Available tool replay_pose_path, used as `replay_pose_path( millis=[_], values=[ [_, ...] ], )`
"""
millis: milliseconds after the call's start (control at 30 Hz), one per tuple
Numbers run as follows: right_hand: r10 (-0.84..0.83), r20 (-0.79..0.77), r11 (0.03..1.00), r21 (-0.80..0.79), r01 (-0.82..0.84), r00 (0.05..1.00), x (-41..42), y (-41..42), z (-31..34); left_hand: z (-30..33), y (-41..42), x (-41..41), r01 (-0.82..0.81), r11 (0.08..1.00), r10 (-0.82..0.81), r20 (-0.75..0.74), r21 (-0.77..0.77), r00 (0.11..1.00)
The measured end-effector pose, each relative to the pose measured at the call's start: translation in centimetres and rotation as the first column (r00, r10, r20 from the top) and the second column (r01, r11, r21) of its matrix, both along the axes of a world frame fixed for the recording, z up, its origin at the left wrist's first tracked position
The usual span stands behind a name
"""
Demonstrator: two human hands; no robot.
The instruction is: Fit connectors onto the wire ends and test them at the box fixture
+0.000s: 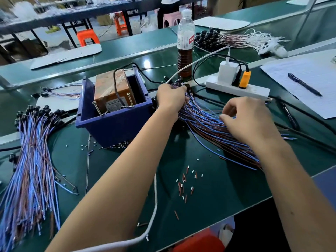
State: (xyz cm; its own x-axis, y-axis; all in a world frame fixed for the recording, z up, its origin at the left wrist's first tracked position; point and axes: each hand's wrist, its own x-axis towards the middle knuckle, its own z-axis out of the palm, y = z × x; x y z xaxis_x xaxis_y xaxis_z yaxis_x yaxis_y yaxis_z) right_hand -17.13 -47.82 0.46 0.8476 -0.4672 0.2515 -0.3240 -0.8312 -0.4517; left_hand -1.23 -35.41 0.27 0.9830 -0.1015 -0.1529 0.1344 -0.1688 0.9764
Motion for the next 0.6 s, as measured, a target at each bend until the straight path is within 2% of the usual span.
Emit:
replay_pose_path(
  millis=[100, 233, 367, 600],
  values=[
    [0.075, 0.037, 0.993, 0.088, -0.078, 0.997, 1.7, 1.2, 0.3, 0.0, 0.3, -0.6, -0.004, 1.000, 0.004, -0.007, 0.009, 1.000],
    [0.148, -0.009, 0.987, 0.062, -0.147, 0.989, 4.1, 3.0, -0.1, 0.5, 0.6, -1.6, 0.016, 0.999, -0.015, -0.031, 0.037, 0.999],
    [0.124, -0.008, 0.991, 0.047, -0.123, 0.992, 5.0, 3.5, -0.8, 0.1, 1.5, -1.9, 0.079, 0.996, -0.078, -0.019, 0.045, 0.997],
    [0.007, 0.153, 0.997, 0.074, -0.019, 0.988, 5.7, 4.2, -1.5, 0.2, 2.1, -2.2, 0.089, 0.974, -0.113, 0.108, 0.208, 0.988]
  ],
)
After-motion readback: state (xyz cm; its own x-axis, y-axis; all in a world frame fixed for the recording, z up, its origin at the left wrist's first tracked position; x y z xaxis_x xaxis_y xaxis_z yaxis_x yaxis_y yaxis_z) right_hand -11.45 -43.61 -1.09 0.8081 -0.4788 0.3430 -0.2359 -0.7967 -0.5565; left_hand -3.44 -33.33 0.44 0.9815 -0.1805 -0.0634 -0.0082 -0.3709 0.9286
